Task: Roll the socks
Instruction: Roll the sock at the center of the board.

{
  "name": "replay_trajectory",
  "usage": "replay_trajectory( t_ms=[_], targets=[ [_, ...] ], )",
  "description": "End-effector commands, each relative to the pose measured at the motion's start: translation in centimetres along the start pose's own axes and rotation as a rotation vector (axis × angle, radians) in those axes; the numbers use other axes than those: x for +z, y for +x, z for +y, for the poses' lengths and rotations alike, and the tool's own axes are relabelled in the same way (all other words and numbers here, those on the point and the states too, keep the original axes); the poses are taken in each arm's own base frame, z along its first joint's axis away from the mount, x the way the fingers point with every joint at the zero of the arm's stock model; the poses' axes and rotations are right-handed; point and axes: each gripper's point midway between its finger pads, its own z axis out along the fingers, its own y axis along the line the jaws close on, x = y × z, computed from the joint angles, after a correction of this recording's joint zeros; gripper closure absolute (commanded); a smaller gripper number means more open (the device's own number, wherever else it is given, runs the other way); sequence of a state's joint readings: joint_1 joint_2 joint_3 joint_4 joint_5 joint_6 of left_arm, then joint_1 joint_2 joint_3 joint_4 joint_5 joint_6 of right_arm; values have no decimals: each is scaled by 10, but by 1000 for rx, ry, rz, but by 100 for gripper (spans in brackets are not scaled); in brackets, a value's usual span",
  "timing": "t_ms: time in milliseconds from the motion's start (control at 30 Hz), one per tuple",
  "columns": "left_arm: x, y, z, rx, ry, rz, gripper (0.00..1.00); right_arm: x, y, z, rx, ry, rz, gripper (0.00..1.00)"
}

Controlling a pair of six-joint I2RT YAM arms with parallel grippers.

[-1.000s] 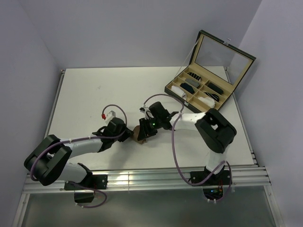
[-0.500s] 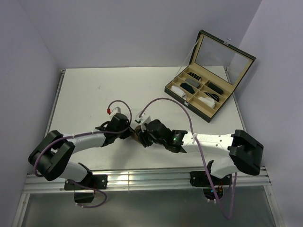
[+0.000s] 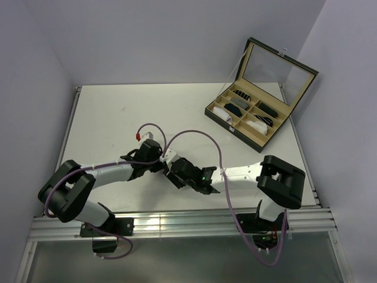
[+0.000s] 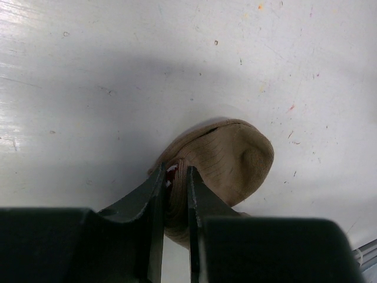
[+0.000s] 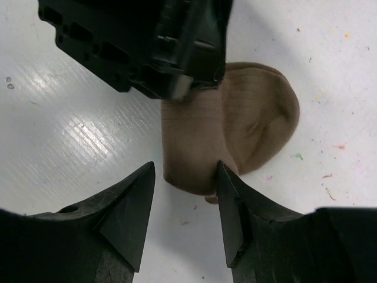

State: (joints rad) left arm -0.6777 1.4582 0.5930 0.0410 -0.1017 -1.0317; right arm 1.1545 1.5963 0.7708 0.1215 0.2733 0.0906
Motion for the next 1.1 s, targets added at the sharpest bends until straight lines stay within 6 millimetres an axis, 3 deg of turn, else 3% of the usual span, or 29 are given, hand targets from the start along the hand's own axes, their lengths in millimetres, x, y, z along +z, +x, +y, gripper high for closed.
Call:
replay_trajectory(
  t_ms=[0, 200, 400, 467, 567, 600, 700, 833, 900, 1067],
  targets=[
    [3, 17, 17, 53, -61, 76, 100, 6, -25, 12, -38, 1, -65, 46],
    [4, 18, 14, 66, -50, 89, 100, 21, -2, 20, -71, 4, 13, 46],
    [3, 18, 10, 93, -38, 100, 100, 33, 15, 15, -70, 52, 77, 44],
    [3, 18, 10, 97, -36, 103, 100, 36, 24, 15, -68, 58, 108, 48],
    [2, 16, 7, 104, -23, 94, 99, 35, 31, 20, -45, 20, 131, 71],
    [2, 15, 7, 104, -23, 91, 97, 33, 32, 21, -33, 8, 136, 83],
    [-2, 7, 4, 107, -23, 54, 82, 28, 34, 24, 24, -50, 164, 100],
    [-12, -8, -2, 86, -13, -11, 62, 21, 41, 23, 144, -138, 233, 100],
    [-16, -13, 0, 64, -18, -44, 60, 19, 42, 22, 210, -201, 265, 100],
    [-40, -29, -2, -51, 21, -145, 41, 16, 40, 20, 357, -292, 331, 100]
  ],
)
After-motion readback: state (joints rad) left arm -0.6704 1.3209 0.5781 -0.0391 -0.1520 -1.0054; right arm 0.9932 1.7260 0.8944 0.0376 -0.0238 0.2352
